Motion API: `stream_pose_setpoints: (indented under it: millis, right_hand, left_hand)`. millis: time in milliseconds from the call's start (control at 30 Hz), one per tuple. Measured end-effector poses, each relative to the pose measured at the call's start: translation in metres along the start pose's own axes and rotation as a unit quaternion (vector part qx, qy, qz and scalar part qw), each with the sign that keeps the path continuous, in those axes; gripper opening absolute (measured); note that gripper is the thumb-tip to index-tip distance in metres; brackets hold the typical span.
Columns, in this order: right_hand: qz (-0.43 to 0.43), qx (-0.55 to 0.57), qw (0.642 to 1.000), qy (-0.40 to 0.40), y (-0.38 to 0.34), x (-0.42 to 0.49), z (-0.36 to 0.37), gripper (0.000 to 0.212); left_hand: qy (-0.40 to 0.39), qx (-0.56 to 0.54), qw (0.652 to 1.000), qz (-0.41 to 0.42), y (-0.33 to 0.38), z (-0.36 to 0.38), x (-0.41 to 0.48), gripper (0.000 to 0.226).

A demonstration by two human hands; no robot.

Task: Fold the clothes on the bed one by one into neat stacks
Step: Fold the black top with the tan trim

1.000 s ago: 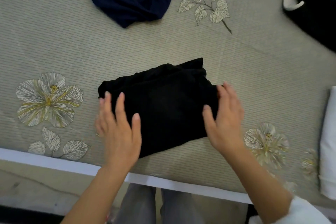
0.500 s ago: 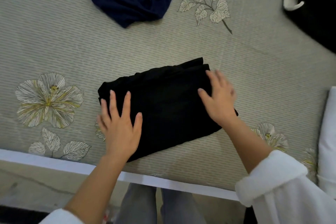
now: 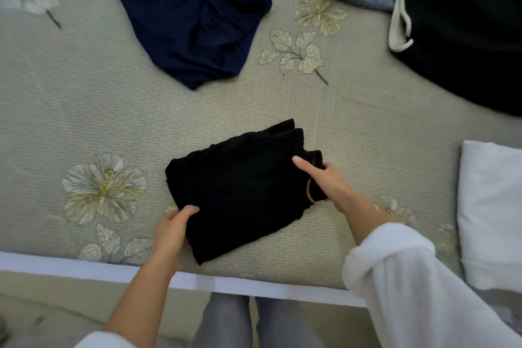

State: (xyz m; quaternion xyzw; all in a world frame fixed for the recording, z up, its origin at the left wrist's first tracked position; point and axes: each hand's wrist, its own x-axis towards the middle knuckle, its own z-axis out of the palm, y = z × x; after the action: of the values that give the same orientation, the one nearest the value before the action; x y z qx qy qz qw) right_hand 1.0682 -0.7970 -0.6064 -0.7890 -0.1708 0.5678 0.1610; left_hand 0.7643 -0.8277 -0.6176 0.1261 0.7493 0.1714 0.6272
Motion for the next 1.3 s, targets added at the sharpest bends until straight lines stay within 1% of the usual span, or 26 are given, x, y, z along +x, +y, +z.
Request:
stream_pose_setpoints:
  millis: [67,100,167,233,300,400,500,667,800,867,967,1067,1133,1167,1233,1300]
  right_hand:
    - [0.019,-0.006,1.0,0.007,-0.003,-0.006,0.002,0.055]
    - [0.034,0.004,0.999,0.005,-0.004,-0.009,0.001,0.05]
    - [0.045,0.041,0.998,-0.017,-0.003,-0.016,-0.004,0.041]
    - [0.036,0.068,0.996,-0.033,0.0,-0.026,-0.013,0.032]
    - [0.023,0.104,0.994,-0.03,0.008,-0.039,-0.025,0.031]
    - [0.02,0.172,0.985,0.003,0.028,-0.061,-0.06,0.034]
    - [0.025,0.216,0.976,0.023,0.049,-0.079,-0.095,0.038]
    - [0.019,0.326,0.941,0.089,0.101,-0.122,-0.184,0.042]
    - [0.012,0.393,0.903,0.173,0.151,-0.154,-0.245,0.04]
    - [0.015,0.423,0.88,0.213,0.178,-0.165,-0.269,0.038]
    - [0.033,0.477,0.836,0.269,0.212,-0.173,-0.304,0.043]
    - [0.042,0.515,0.799,0.308,0.234,-0.169,-0.335,0.035]
    - [0.038,0.547,0.77,0.327,0.247,-0.163,-0.352,0.032]
    - [0.038,0.557,0.76,0.334,0.252,-0.158,-0.358,0.035]
    - [0.041,0.573,0.745,0.339,0.257,-0.148,-0.365,0.047]
    - [0.047,0.598,0.728,0.331,0.261,-0.135,-0.37,0.057]
  left_hand:
    - [-0.03,0.03,0.999,-0.016,0.005,-0.002,0.002,0.019]
    - [-0.035,0.046,0.998,-0.013,0.007,-0.003,0.002,0.017]
    - [-0.032,0.071,0.997,0.011,0.011,-0.003,0.0,0.017]
    - [-0.031,0.087,0.995,0.035,0.017,0.0,-0.006,0.014]
    - [-0.038,0.099,0.993,0.054,0.025,0.006,-0.016,0.015]
    - [-0.079,0.118,0.987,0.08,0.037,0.029,-0.035,0.024]
    - [-0.106,0.138,0.978,0.113,0.051,0.058,-0.051,0.022]
    - [-0.205,0.215,0.94,0.171,0.064,0.163,-0.098,0.02]
    - [-0.274,0.28,0.9,0.19,0.059,0.263,-0.139,0.022]
    - [-0.303,0.32,0.877,0.192,0.051,0.315,-0.157,0.023]
    - [-0.336,0.384,0.833,0.214,0.037,0.394,-0.189,0.026]
    - [-0.362,0.436,0.781,0.262,0.03,0.465,-0.22,0.027]
    - [-0.373,0.474,0.735,0.309,0.028,0.513,-0.238,0.03]
    - [-0.378,0.491,0.71,0.335,0.028,0.535,-0.245,0.033]
    - [-0.391,0.525,0.652,0.382,0.03,0.574,-0.258,0.038]
    - [-0.396,0.558,0.591,0.427,0.032,0.612,-0.265,0.039]
